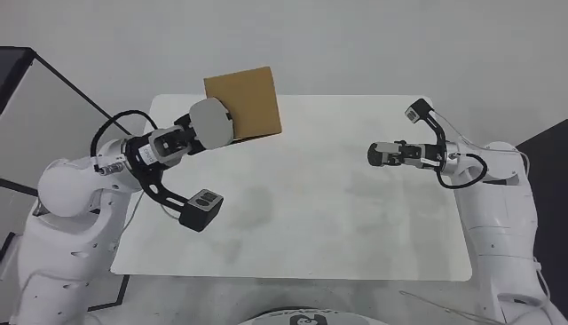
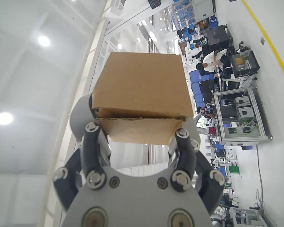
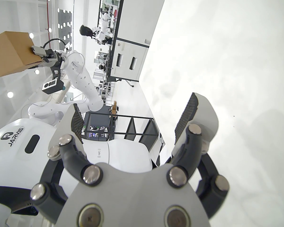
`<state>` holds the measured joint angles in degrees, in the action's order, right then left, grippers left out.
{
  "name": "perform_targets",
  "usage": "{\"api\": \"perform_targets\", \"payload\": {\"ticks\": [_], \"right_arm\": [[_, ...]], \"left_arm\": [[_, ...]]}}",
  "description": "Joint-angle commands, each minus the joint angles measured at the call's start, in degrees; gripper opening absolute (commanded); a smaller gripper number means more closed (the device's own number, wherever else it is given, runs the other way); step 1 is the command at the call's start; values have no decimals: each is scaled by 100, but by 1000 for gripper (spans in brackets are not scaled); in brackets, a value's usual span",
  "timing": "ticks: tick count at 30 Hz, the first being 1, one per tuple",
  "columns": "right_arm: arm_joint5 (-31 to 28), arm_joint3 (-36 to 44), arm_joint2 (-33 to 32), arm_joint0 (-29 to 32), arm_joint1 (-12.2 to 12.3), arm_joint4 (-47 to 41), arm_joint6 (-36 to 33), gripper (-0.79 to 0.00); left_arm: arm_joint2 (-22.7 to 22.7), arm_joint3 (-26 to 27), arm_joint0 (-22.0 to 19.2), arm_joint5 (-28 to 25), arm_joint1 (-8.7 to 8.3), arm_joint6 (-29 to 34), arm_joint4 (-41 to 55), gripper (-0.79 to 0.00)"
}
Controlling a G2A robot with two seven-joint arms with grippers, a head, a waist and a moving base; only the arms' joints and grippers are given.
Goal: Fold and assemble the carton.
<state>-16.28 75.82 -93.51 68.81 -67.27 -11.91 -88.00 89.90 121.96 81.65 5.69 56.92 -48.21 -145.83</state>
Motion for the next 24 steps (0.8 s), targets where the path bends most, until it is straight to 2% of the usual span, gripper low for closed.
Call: {"api": "perform_targets", "payload": {"ticks": [1,5,8,11,18,20,24], "right_arm": [[0,0,0,0,0,0,0,0],[0,0,0,0,0,0,0,0],[0,0,0,0,0,0,0,0],[0,0,0,0,0,0,0,0],[0,0,0,0,0,0,0,0],[0,0,0,0,0,0,0,0],[0,0,0,0,0,0,0,0]], "left_arm": [[10,-17,59,-514,5,239,469,-785],[21,-95,78,-1983,-9,817,1037,-785],[-89,-294,19,-2814,-5,1077,1615,-785],[-241,-509,-61,-3287,20,1259,2307,-785],[-246,-527,-76,-3314,22,1302,2350,-785],[-303,-610,-24,-3277,57,1164,3048,-785],[-391,-782,-84,-3630,77,645,4045,-785]]}}
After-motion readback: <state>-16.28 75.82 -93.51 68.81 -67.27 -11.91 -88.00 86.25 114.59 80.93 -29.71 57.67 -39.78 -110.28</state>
